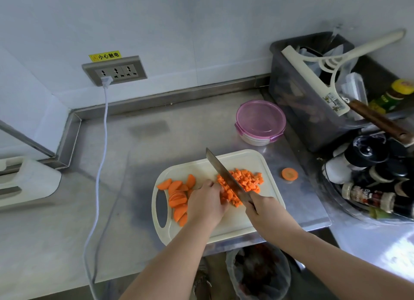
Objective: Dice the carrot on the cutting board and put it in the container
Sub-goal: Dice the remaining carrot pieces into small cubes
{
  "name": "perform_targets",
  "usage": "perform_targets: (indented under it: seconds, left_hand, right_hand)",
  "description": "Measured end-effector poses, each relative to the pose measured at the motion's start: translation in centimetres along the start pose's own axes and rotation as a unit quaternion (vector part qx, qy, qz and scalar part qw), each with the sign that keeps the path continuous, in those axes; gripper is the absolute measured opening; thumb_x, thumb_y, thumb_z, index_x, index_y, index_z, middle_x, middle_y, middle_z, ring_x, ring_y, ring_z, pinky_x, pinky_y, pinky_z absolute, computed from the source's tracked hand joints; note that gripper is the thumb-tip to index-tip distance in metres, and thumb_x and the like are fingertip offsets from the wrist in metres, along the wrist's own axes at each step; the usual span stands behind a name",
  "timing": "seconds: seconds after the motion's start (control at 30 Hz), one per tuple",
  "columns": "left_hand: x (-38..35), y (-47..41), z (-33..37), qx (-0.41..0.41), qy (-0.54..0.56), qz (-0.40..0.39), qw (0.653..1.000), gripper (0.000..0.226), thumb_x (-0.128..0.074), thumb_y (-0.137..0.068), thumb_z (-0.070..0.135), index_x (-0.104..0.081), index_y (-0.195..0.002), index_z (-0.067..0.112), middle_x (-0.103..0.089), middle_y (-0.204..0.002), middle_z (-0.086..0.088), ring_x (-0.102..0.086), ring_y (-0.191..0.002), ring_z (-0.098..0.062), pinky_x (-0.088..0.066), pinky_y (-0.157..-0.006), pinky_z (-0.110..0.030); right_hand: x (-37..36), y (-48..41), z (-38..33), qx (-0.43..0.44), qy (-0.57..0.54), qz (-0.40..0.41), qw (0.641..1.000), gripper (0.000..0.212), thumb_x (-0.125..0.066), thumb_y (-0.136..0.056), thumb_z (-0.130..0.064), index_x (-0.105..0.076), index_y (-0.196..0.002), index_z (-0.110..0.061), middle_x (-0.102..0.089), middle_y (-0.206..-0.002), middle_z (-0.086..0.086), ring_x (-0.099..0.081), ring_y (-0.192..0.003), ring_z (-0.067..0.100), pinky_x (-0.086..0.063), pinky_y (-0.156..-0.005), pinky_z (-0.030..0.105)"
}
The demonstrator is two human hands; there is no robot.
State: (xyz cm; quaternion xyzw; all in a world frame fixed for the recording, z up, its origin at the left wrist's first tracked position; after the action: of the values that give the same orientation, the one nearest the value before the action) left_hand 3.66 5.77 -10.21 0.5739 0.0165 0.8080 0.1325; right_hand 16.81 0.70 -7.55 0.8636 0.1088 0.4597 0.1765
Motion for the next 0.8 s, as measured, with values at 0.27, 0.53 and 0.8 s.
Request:
perform_targets:
  seconds: [0.27,0.53,0.8]
  left_hand:
    - [0.4,0.8,-1.4,0.014,0.03,0.017,0.999,0.019,-0.058,-0.086,0.033,-0.063,-0.101,0.024,-0.062,-0.106,0.007,-0.059,-0.096,-0.015,-0.044,-0.074,-0.027]
    - [0.4,1.0,-1.4,0.02,0.049,-0.001,0.999,0.031,-0.062,-0.085,0.038,-0.058,-0.114,0.027,-0.055,-0.115,0.009,-0.056,-0.105,-0.014,-0.05,-0.083,-0.028]
    - [0.6,1.2,-2.8,0.093,0.118,-0.009,0.989,0.046,-0.071,-0.082,0.03,-0.054,-0.124,0.021,-0.049,-0.124,0.002,-0.055,-0.109,-0.016,-0.046,-0.087,-0.026]
  right_hand:
    - [0.2,-0.1,0.5,-0.015,-0.01,-0.007,1.0,0.021,-0.035,-0.101,-0.024,-0.044,-0.084,-0.017,-0.047,-0.065,0.0,-0.038,-0.052,0.012,-0.029,-0.049,0.024]
    - [0.1,-0.3,0.1,-0.015,-0.007,-0.013,1.0,0.026,-0.036,-0.101,-0.025,-0.041,-0.077,-0.019,-0.048,-0.065,0.001,-0.04,-0.054,0.014,-0.033,-0.052,0.026]
    - [0.5,-0.2,0.8,-0.013,-0.013,-0.01,1.0,0.022,-0.036,-0.101,-0.026,-0.046,-0.083,-0.018,-0.047,-0.065,-0.001,-0.039,-0.054,0.011,-0.031,-0.05,0.024]
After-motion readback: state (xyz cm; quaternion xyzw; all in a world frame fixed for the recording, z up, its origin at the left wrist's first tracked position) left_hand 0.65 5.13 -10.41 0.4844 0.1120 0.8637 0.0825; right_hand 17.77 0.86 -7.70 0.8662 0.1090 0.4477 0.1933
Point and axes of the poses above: each hand's wrist, its own y-axis away from the middle knuckle, its own x-axis out of the back of the hand, z = x × y, the point moved 7 cm from there along -y, towards the middle knuckle
